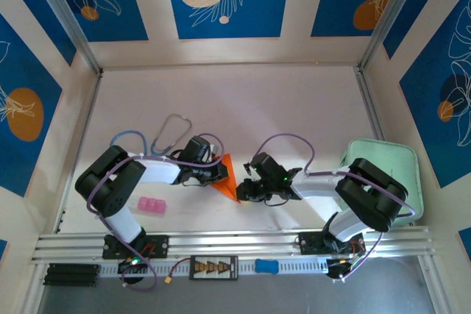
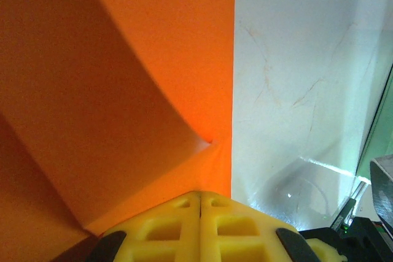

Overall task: Fold a paper plane with a square sheet of paper (pick it up from the middle)
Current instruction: Fourth fold the wing at the center of the table.

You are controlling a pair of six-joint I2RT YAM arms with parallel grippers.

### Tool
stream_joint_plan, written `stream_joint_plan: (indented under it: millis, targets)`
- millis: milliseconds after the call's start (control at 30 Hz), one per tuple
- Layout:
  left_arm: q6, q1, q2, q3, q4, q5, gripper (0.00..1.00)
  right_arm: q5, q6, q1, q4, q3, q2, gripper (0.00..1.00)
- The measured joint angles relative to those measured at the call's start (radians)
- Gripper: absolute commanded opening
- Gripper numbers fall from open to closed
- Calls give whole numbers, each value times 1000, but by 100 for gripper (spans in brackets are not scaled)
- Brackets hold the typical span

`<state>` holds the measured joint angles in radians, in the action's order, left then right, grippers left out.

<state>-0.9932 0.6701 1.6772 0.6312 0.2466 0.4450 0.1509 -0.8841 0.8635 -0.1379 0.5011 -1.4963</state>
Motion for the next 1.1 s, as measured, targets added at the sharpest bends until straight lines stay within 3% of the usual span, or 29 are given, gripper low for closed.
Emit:
stream_joint_plan:
  millis: [467, 833, 1100]
  targets:
    - [0, 0, 0, 0, 0, 0, 6, 4, -15, -2, -5, -2, -5, 18]
    - [0, 0, 0, 0, 0, 0, 6, 3, -8, -8, 22, 5, 32, 33]
    - [0, 0, 0, 0, 0, 0, 6, 14, 13, -36, 32, 84, 16, 33]
